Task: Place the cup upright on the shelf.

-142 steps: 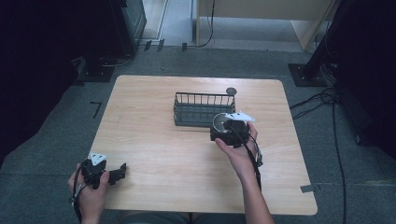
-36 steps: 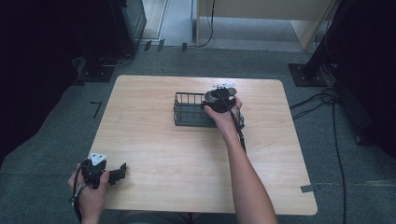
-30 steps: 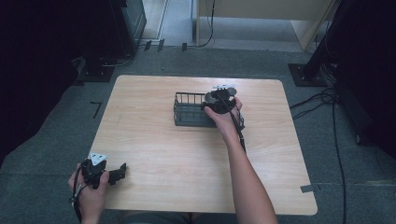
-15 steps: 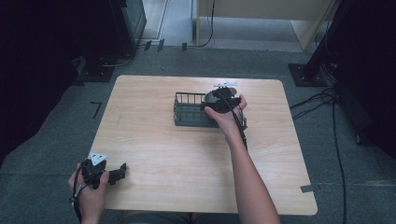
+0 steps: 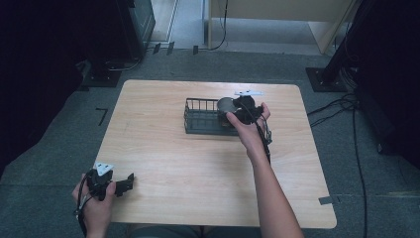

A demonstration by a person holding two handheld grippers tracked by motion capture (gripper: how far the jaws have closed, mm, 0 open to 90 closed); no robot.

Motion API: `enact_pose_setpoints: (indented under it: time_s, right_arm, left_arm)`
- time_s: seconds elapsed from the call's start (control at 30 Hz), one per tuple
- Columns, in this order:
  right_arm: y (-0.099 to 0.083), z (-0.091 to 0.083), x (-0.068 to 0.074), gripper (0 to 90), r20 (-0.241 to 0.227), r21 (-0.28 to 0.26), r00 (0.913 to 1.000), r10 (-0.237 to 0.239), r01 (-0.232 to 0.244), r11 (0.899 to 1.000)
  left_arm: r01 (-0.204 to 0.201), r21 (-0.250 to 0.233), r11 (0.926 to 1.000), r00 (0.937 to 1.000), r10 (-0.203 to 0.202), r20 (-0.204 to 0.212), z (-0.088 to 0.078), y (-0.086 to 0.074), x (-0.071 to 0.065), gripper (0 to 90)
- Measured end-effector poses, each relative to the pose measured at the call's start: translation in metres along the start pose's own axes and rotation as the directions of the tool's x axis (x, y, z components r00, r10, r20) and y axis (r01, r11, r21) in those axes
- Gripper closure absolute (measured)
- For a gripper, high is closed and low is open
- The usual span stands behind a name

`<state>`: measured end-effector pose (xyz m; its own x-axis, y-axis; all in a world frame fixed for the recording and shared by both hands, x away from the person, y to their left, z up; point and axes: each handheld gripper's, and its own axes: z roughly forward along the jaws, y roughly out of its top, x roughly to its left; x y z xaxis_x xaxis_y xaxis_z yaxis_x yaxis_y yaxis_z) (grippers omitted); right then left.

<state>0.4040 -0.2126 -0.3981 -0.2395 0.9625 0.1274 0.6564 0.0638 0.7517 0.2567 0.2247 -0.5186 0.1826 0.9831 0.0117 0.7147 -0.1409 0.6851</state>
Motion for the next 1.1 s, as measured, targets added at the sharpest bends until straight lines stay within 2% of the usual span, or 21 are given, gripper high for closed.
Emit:
enact_pose_setpoints:
  time_s: [0.53,1.1]
  right_arm:
    - [-0.025,-0.036,-0.021,0.0,0.023,-0.031,0.9997,0.003,-0.002,1.000]
    - [-0.060,-0.057,-0.043,0.0,0.053,-0.044,0.9982,0.029,-0.027,0.999]
  left_arm:
    - [0.000,0.000,1.0000,1.0000,0.000,0.000,0.000,0.000,0.000,0.0]
    - [0.000,-0.001,1.0000,1.0000,0.000,0.000,0.000,0.000,0.000,0.0]
